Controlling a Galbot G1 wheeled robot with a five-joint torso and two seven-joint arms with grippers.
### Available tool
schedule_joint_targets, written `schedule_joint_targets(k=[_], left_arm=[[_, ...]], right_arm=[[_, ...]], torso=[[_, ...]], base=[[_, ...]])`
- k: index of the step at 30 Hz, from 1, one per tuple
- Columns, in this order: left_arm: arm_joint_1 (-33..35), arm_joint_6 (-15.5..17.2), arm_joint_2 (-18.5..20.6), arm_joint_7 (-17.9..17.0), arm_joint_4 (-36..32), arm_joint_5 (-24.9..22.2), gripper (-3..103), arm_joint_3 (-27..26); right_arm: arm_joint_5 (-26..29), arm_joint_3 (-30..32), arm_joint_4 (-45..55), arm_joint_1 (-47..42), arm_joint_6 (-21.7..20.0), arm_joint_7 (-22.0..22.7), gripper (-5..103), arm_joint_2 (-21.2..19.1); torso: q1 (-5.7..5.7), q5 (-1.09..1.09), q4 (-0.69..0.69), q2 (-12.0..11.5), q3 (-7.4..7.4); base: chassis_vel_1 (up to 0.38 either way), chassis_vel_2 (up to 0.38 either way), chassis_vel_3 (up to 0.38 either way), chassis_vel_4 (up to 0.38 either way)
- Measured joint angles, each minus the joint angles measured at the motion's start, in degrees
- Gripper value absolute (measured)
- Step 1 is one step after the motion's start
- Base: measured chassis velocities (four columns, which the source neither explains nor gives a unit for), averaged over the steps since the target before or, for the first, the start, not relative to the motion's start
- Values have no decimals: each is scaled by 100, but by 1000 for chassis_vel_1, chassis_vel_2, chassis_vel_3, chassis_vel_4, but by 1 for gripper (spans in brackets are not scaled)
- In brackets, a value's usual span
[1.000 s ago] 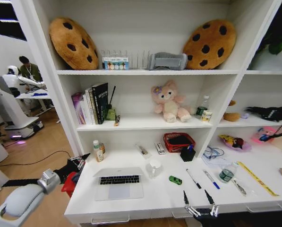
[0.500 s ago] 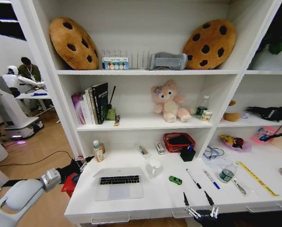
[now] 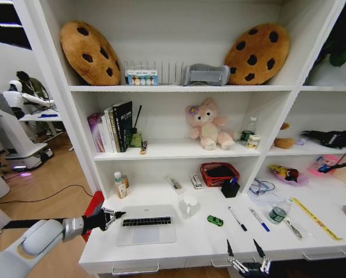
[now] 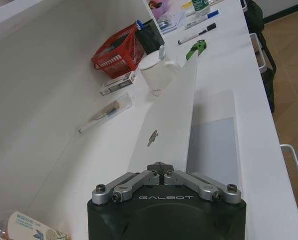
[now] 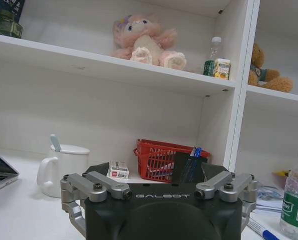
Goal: Organize the objects on the table.
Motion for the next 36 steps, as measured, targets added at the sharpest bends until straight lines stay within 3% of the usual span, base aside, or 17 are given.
schedule_joint_targets(k=[4, 5, 6, 7, 9, 10, 11, 12, 13, 15, 21, 24, 28, 32, 33, 34, 36], left_arm=[[60, -35, -94, -308, 10, -126, 0, -52], [72, -50, -184, -741, 22, -213, 0, -73], [110, -53, -370, -1507, 33, -367, 0, -97], [110, -53, -370, -1507, 33, -367, 0, -97], [210, 39, -696, -2800, 35, -679, 0, -113], [210, 39, -696, -2800, 35, -679, 0, -113], [324, 201, -1114, -4051, 39, -967, 5, -157], [439, 415, -1438, -4550, -1, -1103, 10, -351], [439, 415, -1438, -4550, -1, -1103, 10, -351], [868, 683, -2114, -5192, -197, -1294, 20, -910], [1480, 712, -2804, -5365, -688, -1536, 37, -1468], [1966, 689, -3360, -5475, -1239, -1691, 53, -1723], [2294, 705, -3654, -5440, -1577, -1715, 64, -1748], [2727, 519, -4284, -5035, -2130, -1477, 81, -1648], [2727, 519, -4284, -5035, -2130, -1477, 81, -1648], [2798, 515, -4395, -4888, -2256, -1309, 92, -1624], [2808, 515, -4403, -4859, -2284, -1275, 92, -1619]], right_arm=[[-4, 0, 8, 44, -23, 0, 100, -8], [-6, 0, 19, 60, -41, -1, 100, -11], [-6, 0, 30, 80, -60, 0, 100, -17], [-6, 0, 30, 80, -60, 0, 100, -17], [-3, 0, 53, 95, -91, 2, 100, -31], [-3, 0, 53, 95, -91, 2, 100, -31], [-1, 2, 56, 111, -115, 50, 100, -77], [0, 13, 56, 121, -124, 91, 100, -113], [0, 13, 56, 121, -124, 91, 100, -113], [45, 43, 80, 112, -185, 126, 100, -219], [184, 106, 261, 122, -444, 138, 100, -408], [316, 220, 560, 113, -925, 271, 100, -528], [395, 302, 680, 112, -1249, 436, 100, -574], [466, 423, 788, 190, -1668, 758, 100, -597], [466, 423, 788, 190, -1668, 758, 100, -597], [499, 424, 792, 204, -1713, 755, 100, -617], [505, 422, 792, 206, -1718, 751, 100, -623]], torso=[[0, 1, 0, 0, 0], [0, 2, 0, 0, 0], [0, 2, -1, 0, 0], [0, 2, -1, 0, 0], [0, 1, -1, 0, 0], [0, 1, -1, 0, 0], [0, 1, -2, 0, 0], [0, -1, -1, 0, 0], [0, -1, -1, 0, 0], [0, 2, 1, 0, 0], [-1, 3, 1, 0, 0], [0, 2, 0, 0, 0], [-1, 2, 0, 0, 0], [-1, 1, 0, 1, -1], [-1, 1, 0, 1, -1], [-1, 2, 0, 0, -1], [-1, 2, 0, 1, -1]], base=[[0, 0, 0, 0], [0, 0, 0, 0], [0, 0, 0, 0], [0, 0, 0, 0], [0, 0, 0, 0], [0, 0, 0, 0], [0, 0, 0, 0], [0, 0, 0, 0], [0, 0, 0, 0], [0, 0, 0, 0], [0, 0, 0, 0], [0, 0, 0, 0], [0, 0, 0, 0], [0, 0, 0, 0], [0, 0, 0, 0], [0, 0, 0, 0], [0, 0, 0, 0]])
